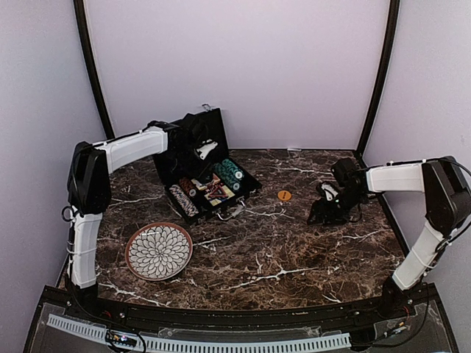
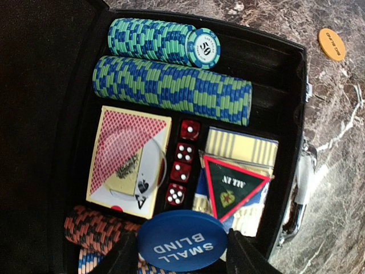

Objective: Pack up texas hold em set
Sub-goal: Place the small blind button in the poker case.

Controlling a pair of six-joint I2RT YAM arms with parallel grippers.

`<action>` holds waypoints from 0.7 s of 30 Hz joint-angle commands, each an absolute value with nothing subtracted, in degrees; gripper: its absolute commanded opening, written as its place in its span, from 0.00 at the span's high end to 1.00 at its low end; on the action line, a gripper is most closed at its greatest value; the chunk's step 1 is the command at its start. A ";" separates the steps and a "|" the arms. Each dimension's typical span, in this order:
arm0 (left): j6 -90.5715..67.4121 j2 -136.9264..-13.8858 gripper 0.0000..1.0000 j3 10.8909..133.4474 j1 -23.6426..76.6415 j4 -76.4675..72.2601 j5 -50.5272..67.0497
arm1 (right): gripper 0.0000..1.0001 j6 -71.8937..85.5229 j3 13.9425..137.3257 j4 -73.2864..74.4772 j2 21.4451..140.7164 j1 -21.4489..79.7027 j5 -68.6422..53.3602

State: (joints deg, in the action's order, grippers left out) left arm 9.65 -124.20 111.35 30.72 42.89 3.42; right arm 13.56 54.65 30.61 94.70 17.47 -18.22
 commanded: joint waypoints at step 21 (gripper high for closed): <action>9.51 -136.64 0.46 126.19 29.25 42.80 -4.58 | 0.30 12.93 56.93 31.46 97.11 17.89 -18.60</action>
